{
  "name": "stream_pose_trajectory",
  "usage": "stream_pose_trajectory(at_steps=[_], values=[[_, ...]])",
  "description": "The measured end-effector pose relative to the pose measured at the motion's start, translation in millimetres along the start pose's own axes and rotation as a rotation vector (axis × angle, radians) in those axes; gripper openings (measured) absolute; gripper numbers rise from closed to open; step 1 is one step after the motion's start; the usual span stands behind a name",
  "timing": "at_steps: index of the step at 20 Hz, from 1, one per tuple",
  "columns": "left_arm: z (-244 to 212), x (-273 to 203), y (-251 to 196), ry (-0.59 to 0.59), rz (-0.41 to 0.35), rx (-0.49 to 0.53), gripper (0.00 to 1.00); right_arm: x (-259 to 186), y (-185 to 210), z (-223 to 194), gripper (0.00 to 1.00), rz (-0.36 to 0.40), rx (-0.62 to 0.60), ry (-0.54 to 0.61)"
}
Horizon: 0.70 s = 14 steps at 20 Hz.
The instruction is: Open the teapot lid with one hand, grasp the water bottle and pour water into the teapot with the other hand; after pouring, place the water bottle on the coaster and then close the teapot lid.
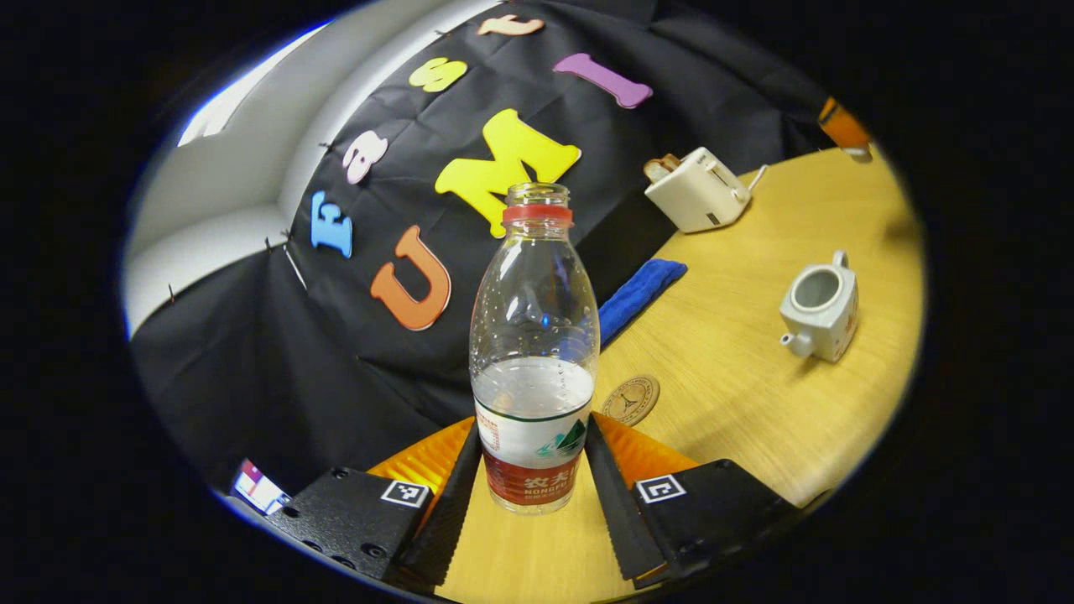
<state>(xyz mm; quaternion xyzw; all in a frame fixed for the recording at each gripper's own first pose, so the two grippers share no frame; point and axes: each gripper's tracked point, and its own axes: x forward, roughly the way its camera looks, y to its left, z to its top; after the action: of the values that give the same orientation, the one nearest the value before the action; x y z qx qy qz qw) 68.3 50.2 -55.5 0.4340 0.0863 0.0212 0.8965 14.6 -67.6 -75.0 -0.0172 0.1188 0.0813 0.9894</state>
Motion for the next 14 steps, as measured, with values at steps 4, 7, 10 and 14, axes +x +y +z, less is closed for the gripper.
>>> stream_pose_trajectory(at_steps=[4, 7, 10, 14], values=[[0.5, 1.9, 0.9, -0.003, -0.01, 0.194, 0.74, -1.6, -6.8, -6.5, 0.0, 0.0, 0.012, 0.005], [4.2, -5.0, -2.1, -0.026, -0.012, 0.361, 0.74, -5.5, -13.6, -8.1, 0.0, -0.006, 0.019, -0.002], [6.1, -4.9, -14.2, -0.047, -0.046, 0.478, 0.74, -6.0, -17.0, -10.7, 0.0, -0.007, 0.02, 0.001], [14.6, 3.0, -23.6, -0.059, -0.048, 0.592, 0.74, -8.7, -24.3, -13.4, 0.0, -0.016, 0.019, -0.001]])
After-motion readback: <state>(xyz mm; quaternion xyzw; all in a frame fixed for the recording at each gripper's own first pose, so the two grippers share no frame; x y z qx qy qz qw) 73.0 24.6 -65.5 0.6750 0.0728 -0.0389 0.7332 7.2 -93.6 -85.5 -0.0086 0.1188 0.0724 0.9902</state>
